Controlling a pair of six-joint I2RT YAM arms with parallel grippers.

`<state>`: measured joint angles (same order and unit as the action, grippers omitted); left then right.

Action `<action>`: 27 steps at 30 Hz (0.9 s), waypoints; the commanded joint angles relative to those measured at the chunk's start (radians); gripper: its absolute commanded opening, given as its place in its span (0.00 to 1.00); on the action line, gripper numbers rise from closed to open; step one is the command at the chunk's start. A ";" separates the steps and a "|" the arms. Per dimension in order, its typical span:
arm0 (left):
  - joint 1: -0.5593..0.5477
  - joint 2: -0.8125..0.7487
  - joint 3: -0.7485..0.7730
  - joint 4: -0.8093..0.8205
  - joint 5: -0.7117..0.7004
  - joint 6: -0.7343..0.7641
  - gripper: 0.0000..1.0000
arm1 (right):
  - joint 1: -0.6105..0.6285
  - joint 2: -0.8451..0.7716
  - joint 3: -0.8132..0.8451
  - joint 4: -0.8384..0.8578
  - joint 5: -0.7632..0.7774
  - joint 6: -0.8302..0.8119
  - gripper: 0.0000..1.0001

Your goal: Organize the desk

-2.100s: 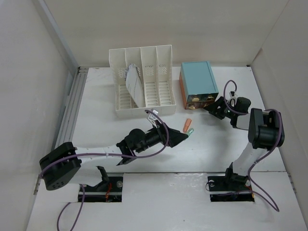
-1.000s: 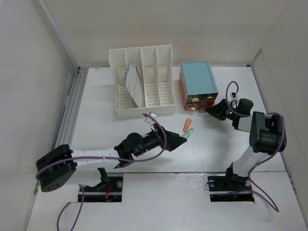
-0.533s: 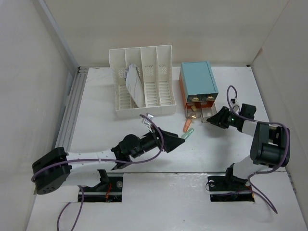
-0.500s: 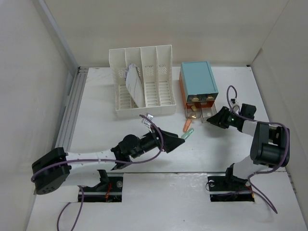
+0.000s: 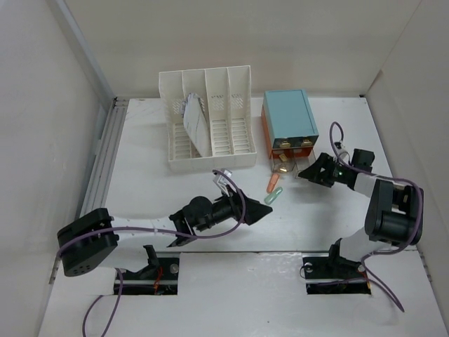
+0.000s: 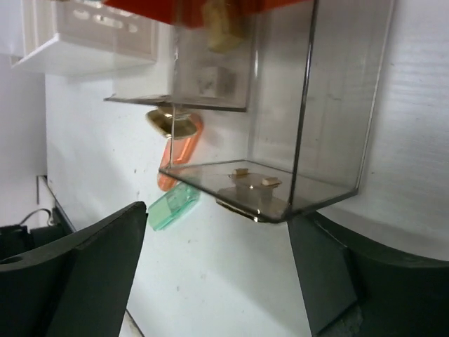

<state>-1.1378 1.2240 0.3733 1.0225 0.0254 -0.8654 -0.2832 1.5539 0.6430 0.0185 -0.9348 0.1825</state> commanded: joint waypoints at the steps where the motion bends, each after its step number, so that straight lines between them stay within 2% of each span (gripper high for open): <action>1: -0.005 0.008 0.073 0.051 0.024 0.025 1.00 | 0.001 -0.106 0.049 -0.087 -0.059 -0.127 0.85; 4: -0.005 0.008 0.084 0.042 0.024 0.034 1.00 | 0.001 -0.138 0.148 -0.308 -0.100 -0.303 0.78; 5: -0.005 0.008 0.084 0.042 0.024 0.045 1.00 | 0.001 -0.138 0.174 -0.439 -0.110 -0.358 0.72; 6: -0.005 0.008 0.084 0.028 0.024 0.055 1.00 | 0.001 -0.138 0.226 -0.506 -0.125 -0.490 0.67; 7: -0.005 0.008 0.094 0.005 0.024 0.055 0.99 | 0.001 -0.138 0.248 -0.559 -0.134 -0.524 0.60; 8: -0.005 0.008 0.095 -0.007 0.024 0.068 0.97 | 0.001 -0.127 0.268 -0.578 -0.134 -0.537 0.42; 9: -0.005 0.008 0.095 -0.018 0.024 0.068 0.92 | 0.001 -0.115 0.302 -0.691 -0.148 -0.598 0.01; 10: -0.005 0.008 0.105 -0.047 0.013 0.081 0.89 | 0.001 -0.100 0.366 -0.728 -0.163 -0.697 0.00; 11: -0.005 -0.001 0.105 -0.058 0.013 0.092 0.83 | 0.001 -0.072 0.389 -0.744 -0.203 -0.718 0.00; 12: -0.005 -0.001 0.114 -0.058 0.013 0.092 0.77 | 0.001 -0.051 0.415 -0.876 -0.235 -0.789 0.00; 13: -0.005 -0.001 0.115 -0.074 0.013 0.092 0.71 | 0.001 -0.031 0.456 -0.947 -0.274 -0.942 0.00; 14: -0.005 -0.010 0.115 -0.097 0.013 0.101 0.59 | 0.001 0.013 0.475 -1.021 -0.313 -1.019 0.00; 15: -0.005 -0.023 0.115 -0.098 0.013 0.101 0.53 | 0.010 0.040 0.501 -1.120 -0.370 -1.142 0.00; 16: -0.005 -0.032 0.115 -0.114 0.013 0.111 0.49 | 0.022 0.069 0.536 -1.401 -0.387 -1.304 0.01; 17: -0.005 -0.041 0.115 -0.131 0.013 0.111 0.43 | 0.039 0.093 0.582 -1.404 -0.406 -1.400 0.08; 18: -0.005 -0.066 0.115 -0.142 0.002 0.111 0.32 | 0.056 0.103 0.605 -1.404 -0.372 -1.401 0.13; 20: -0.005 -0.096 0.115 -0.168 -0.013 0.123 0.28 | 0.134 0.113 0.648 -1.404 -0.334 -1.401 0.41; 21: -0.005 -0.137 0.115 -0.203 -0.025 0.134 0.25 | 0.163 0.126 0.693 -1.404 -0.313 -1.401 0.52; 22: -0.005 -0.164 0.105 -0.226 -0.044 0.134 0.20 | 0.227 0.126 0.716 -1.404 -0.264 -1.413 0.59; 23: -0.014 -0.191 0.105 -0.252 -0.054 0.149 0.20 | 0.261 0.126 0.737 -1.404 -0.230 -1.446 0.67; 25: -0.014 -0.298 0.095 -0.324 -0.097 0.164 0.20 | 0.323 0.059 0.767 -1.321 -0.133 -1.509 0.74; 27: -0.014 -0.378 0.085 -0.384 -0.134 0.186 0.20 | 0.366 -0.032 0.721 -1.076 -0.078 -1.441 0.93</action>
<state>-1.1461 0.9581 0.4458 0.6987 -0.0391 -0.7307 0.0456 1.6505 1.3502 -1.2053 -1.0981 -1.1835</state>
